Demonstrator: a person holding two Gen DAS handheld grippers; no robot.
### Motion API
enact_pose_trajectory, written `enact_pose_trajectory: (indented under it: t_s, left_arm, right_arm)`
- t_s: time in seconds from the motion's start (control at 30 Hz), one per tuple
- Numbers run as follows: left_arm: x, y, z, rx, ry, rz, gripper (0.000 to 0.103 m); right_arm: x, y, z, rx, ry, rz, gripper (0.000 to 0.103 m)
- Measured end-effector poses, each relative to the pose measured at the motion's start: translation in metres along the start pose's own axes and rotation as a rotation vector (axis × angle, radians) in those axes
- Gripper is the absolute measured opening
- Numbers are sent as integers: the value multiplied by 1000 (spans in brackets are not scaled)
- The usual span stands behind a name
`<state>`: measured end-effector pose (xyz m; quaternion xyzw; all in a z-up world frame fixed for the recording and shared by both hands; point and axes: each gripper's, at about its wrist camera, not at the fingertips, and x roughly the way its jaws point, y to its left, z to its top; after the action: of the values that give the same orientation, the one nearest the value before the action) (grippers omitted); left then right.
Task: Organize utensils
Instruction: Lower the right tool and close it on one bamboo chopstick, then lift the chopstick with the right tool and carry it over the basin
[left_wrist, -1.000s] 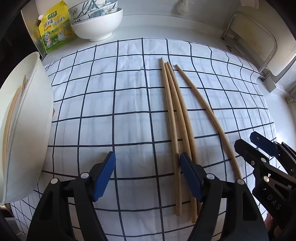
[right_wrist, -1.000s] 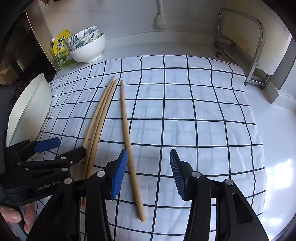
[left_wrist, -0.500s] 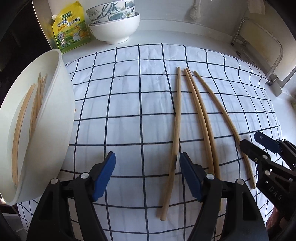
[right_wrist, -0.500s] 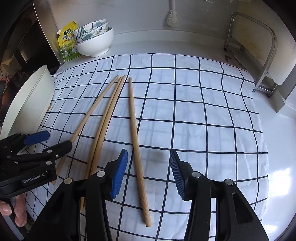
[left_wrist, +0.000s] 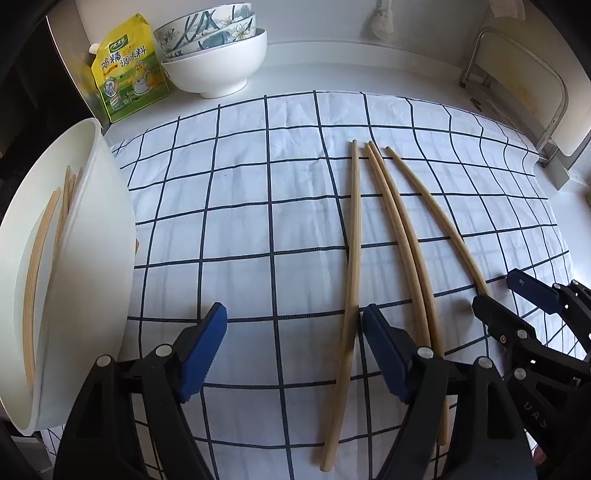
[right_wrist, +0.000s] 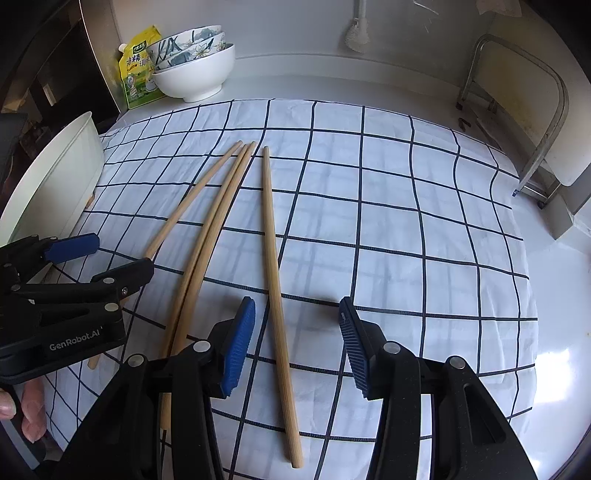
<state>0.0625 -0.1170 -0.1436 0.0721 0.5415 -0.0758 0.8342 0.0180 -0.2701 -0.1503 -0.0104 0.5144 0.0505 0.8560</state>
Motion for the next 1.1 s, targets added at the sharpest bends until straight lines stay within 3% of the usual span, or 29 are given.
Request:
enact_pose_trajectory:
  t_s: [0.27,0.33,0.43,0.5,0.57,0.87,1.1]
  left_arm:
    - [4,-3,3,-8,-2,-25,77]
    - [3,-4,5,-9,-4,-36,69]
    - [-1,-10,6,8,-12,-50,46]
    - [-3,-13,6,10,-11,-64,22]
    - [-4,-13,7,11,1,-93,9]
    - [-18,6,6,-20,51,-163,7]
    - [-72,44,14,-66,-41,-183,7]
  right_arm:
    - [4,5,3,-31,-14,-18,45]
    - [4,7,3,-43,-17,-11,40]
    - [4,11,4,-65,-17,-5,21]
    - [4,13,5,-75,-12,0,7]
    - [4,12,6,-69,-6,17,6]
    - [-18,4,16,36,-6,87,6]
    - [-61,28,42,54,-56,137,6]
